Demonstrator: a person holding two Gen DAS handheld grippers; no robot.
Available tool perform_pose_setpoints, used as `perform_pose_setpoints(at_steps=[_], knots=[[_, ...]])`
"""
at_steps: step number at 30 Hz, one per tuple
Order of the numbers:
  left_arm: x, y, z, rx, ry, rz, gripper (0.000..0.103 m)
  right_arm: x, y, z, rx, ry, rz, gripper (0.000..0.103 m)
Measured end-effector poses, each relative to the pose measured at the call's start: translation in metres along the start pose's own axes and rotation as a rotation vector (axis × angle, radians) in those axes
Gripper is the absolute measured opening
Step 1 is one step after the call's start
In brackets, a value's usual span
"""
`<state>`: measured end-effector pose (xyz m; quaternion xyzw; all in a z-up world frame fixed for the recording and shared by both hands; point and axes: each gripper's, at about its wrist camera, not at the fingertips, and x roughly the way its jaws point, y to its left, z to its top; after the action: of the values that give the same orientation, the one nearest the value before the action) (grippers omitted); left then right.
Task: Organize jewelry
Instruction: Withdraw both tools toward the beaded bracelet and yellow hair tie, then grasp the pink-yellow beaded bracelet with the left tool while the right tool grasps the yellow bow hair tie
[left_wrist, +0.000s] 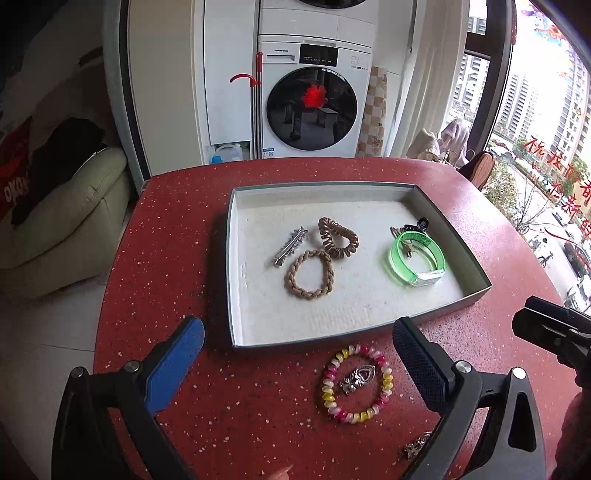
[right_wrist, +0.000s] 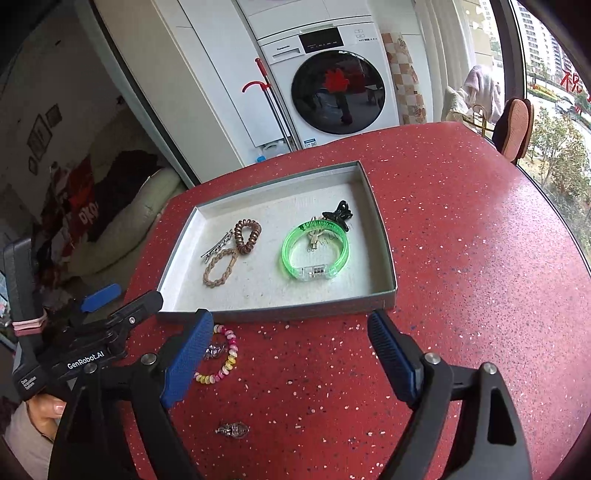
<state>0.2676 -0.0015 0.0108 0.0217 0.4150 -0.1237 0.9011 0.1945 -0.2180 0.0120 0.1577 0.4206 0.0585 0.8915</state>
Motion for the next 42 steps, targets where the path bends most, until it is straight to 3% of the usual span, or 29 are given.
perform_pose_setpoints(at_steps=[4,13,30,32,39,42], knots=[[-0.003,-0.001,-0.02,0.016,0.008,0.02,0.103,-0.004,0.003,-0.022,-0.016,0.037,-0.001,0.088],[0.02,0.003,-0.052,0.012,0.108,0.021,0.103,-0.006,0.02,-0.068,-0.103,0.106,-0.004,0.088],[0.039,-0.005,-0.058,0.013,0.155,0.021,0.103,-0.017,0.028,-0.132,-0.188,0.219,-0.029,0.085],[0.04,-0.008,-0.056,0.018,0.161,0.019,0.095,-0.014,0.033,-0.136,-0.218,0.229,-0.043,0.08],[0.045,-0.019,-0.057,0.058,0.17,0.024,0.087,-0.001,0.053,-0.148,-0.341,0.237,-0.096,0.067],[0.043,-0.023,-0.056,0.078,0.167,0.013,0.076,0.001,0.061,-0.153,-0.401,0.231,-0.126,0.061]])
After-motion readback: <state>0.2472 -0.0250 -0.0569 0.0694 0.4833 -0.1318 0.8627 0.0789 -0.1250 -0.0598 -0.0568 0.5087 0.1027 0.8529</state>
